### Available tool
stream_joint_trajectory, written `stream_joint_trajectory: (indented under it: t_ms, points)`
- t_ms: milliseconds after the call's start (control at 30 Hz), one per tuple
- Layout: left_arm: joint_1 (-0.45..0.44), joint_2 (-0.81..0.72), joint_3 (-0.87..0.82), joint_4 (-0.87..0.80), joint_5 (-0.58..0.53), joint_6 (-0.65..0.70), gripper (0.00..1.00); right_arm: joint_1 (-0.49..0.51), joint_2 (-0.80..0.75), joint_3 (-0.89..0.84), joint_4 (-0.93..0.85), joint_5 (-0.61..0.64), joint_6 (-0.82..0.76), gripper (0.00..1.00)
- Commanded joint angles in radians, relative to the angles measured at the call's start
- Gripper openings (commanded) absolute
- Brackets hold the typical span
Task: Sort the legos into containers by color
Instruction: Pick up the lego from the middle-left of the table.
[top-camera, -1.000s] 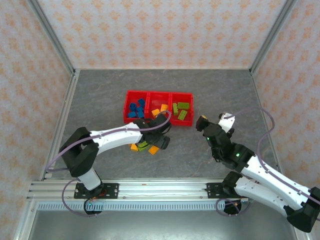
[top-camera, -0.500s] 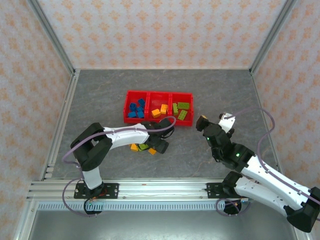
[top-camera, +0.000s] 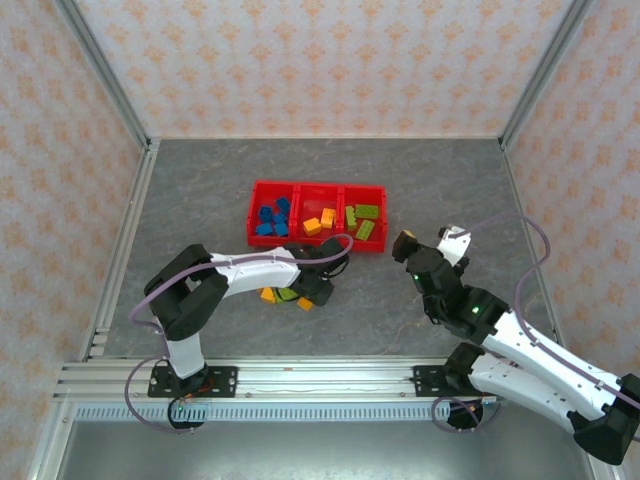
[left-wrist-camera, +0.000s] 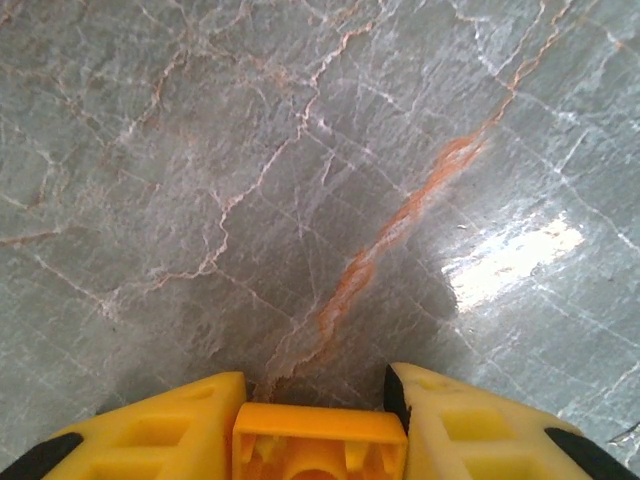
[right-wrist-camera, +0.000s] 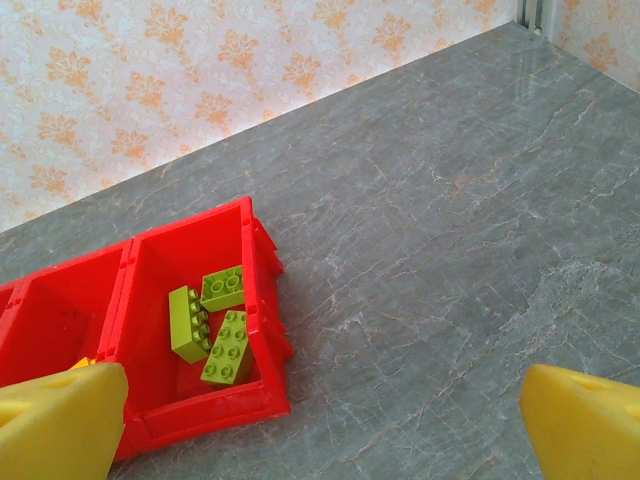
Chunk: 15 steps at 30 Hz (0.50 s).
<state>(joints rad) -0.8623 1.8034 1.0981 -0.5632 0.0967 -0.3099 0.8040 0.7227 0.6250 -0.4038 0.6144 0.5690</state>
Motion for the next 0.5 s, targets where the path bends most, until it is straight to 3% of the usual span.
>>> stream_joint_trajectory:
  t_ms: [0, 300, 467]
  points:
    - [-0.003, -0.003, -0.006, -0.044, -0.020, -0.024, 0.36, -0.002, -0.002, 0.001, -0.012, 0.046, 0.008, 1.00]
    - [0.011, -0.140, 0.082, -0.081, -0.135, -0.095, 0.29, -0.002, 0.000, 0.010, 0.005, 0.052, 0.000, 1.00]
    - [0.063, -0.204, 0.142, -0.082, -0.172, -0.119, 0.27, -0.001, -0.002, 0.016, -0.004, 0.057, 0.002, 1.00]
